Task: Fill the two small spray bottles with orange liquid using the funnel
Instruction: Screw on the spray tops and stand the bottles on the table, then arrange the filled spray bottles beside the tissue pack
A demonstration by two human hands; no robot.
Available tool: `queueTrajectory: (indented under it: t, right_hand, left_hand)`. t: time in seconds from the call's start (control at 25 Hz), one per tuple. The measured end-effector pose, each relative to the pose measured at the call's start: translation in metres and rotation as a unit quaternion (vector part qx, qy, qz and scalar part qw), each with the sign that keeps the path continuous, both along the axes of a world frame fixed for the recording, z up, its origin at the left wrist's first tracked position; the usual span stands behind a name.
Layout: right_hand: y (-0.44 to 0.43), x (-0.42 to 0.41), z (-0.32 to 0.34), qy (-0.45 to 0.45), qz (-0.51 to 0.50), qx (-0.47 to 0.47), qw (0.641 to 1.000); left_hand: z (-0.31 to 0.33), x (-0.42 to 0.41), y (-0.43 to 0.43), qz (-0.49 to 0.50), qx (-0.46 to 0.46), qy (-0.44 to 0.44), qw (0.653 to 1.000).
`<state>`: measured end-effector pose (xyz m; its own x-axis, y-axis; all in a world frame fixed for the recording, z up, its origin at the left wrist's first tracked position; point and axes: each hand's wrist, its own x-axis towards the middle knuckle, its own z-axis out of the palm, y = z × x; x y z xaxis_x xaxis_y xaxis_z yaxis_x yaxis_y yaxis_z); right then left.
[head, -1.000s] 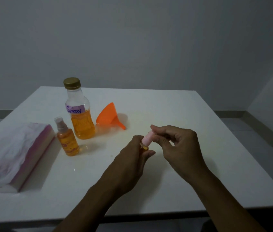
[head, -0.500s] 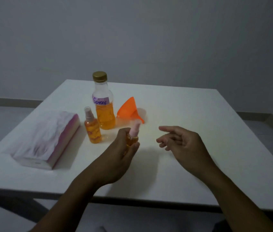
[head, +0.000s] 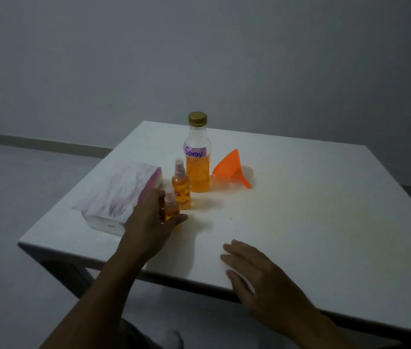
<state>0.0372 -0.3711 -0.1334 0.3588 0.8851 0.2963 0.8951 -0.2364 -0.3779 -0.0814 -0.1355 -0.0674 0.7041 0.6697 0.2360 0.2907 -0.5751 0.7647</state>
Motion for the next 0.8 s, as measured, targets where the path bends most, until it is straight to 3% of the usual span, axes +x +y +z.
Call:
queueTrajectory:
  t: [0.28,0.44,0.52,0.64,0.8]
  right_hand:
    - [0.001,-0.002,0.001,0.013,0.007,0.036,0.999]
    - [0.002,0.001,-0.002,0.016,0.011,0.045,0.999]
    - [0.002,0.001,-0.002,0.014,0.01,0.048,0.999]
    - [0.002,0.0,-0.001,0.021,0.009,0.053,0.998]
    - [0.003,-0.002,0.0,0.023,0.008,0.061,0.998]
  left_hand:
    - [0.013,-0.01,0.002,-0.04,-0.001,-0.019,0.999]
    - [0.023,-0.045,0.022,0.09,0.088,-0.118,0.985]
    - [0.016,-0.056,0.033,0.146,0.138,-0.042,0.979]
    - [0.003,-0.06,0.04,0.142,0.206,0.098,0.963]
    - [0.001,-0.059,0.043,0.167,0.209,0.095,0.959]
